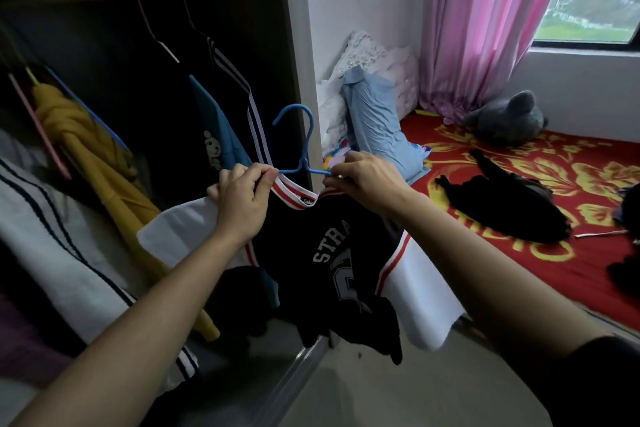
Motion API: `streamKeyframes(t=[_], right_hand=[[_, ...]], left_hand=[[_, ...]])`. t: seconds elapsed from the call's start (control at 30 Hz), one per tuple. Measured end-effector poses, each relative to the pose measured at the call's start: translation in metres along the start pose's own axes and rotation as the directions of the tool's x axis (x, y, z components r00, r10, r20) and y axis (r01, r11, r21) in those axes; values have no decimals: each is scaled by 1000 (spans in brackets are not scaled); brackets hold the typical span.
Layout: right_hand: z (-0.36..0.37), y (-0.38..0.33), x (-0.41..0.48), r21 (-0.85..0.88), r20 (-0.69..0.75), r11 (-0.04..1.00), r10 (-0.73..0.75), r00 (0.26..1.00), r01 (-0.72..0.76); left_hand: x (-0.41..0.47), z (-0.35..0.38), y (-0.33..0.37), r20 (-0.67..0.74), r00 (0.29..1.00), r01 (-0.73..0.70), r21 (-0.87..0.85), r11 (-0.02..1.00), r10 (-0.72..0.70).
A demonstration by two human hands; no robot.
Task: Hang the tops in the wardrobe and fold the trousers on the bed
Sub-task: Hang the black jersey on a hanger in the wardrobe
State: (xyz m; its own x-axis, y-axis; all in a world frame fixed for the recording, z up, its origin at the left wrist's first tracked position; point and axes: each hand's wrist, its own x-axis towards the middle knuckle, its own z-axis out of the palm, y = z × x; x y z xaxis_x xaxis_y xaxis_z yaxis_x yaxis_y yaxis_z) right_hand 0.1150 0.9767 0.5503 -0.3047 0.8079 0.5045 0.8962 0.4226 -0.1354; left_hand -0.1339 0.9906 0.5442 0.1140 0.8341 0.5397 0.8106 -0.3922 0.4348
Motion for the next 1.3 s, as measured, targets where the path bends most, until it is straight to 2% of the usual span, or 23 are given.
streamKeyframes(t=[0.13, 0.2, 0.3, 0.37, 0.47, 0.53, 0.6, 0.67, 0.77, 0.83, 0.97, 1.07, 1.13, 1.17, 1.2, 1.23, 1.3], right_hand=[[-7, 17, -5, -157, 107, 978, 153, 982, -135], [-12, 20, -9, -83, 16, 982, 173, 985, -171], [-20, 9, -5, 144, -162, 976, 187, 969, -164], [-21, 0, -2, 213, -129, 968, 164, 978, -134], [-23, -2, 1, 204, -12, 973, 112, 994, -107], [-24, -4, 3, 240, -60, 966, 115, 992, -97], [-30, -13, 10, 276, -144, 957, 137, 980, -94], [-36, -23, 21, 289, -188, 953, 150, 971, -92], [-45, -38, 38, 247, -209, 963, 158, 965, -104], [-51, -52, 47, 236, -208, 966, 155, 966, -104], [-64, -79, 70, 160, -108, 982, 116, 987, -98], [-66, -93, 81, 101, -148, 989, 119, 982, -105], [-63, -105, 86, 85, -187, 989, 133, 973, -119], [-60, -112, 88, 69, -198, 989, 141, 970, -130], [-57, -120, 91, 49, -206, 988, 155, 966, -148], [-55, -128, 95, 26, -216, 985, 172, 961, -170], [-48, -140, 106, 0, -233, 977, 206, 951, -211]], left_hand=[[13, -14, -11, -36, 995, 89, -158, 983, -96], [16, -18, -17, -36, 994, 98, -154, 983, -105], [19, -21, -23, -19, 995, 95, -125, 988, -98], [19, -22, -22, -13, 996, 81, -143, 986, -83], [20, -24, -24, -9, 998, 60, -97, 993, -61], [20, -25, -31, 13, 999, 45, -119, 992, -44], [21, -30, -37, 64, 997, 54, -242, 969, -40], [21, -36, -38, 125, 992, 56, -287, 956, -21], [27, -48, -44, 132, 991, 17, -328, 944, 28], [31, -55, -54, 104, 995, 42, -407, 912, 1], [36, -65, -71, 9, 998, 63, -470, 881, -66], [42, -75, -82, 75, 997, 68, -493, 867, -36], [50, -87, -93, 178, 984, 43, -345, 938, 21], [55, -93, -102, 225, 973, -23, -142, 990, 55], [61, -99, -111, 242, 967, -107, 101, 989, 80], [66, -106, -120, 210, 970, -182, 285, 941, 123], [77, -122, -134, 61, 961, -267, 442, 856, 268]])
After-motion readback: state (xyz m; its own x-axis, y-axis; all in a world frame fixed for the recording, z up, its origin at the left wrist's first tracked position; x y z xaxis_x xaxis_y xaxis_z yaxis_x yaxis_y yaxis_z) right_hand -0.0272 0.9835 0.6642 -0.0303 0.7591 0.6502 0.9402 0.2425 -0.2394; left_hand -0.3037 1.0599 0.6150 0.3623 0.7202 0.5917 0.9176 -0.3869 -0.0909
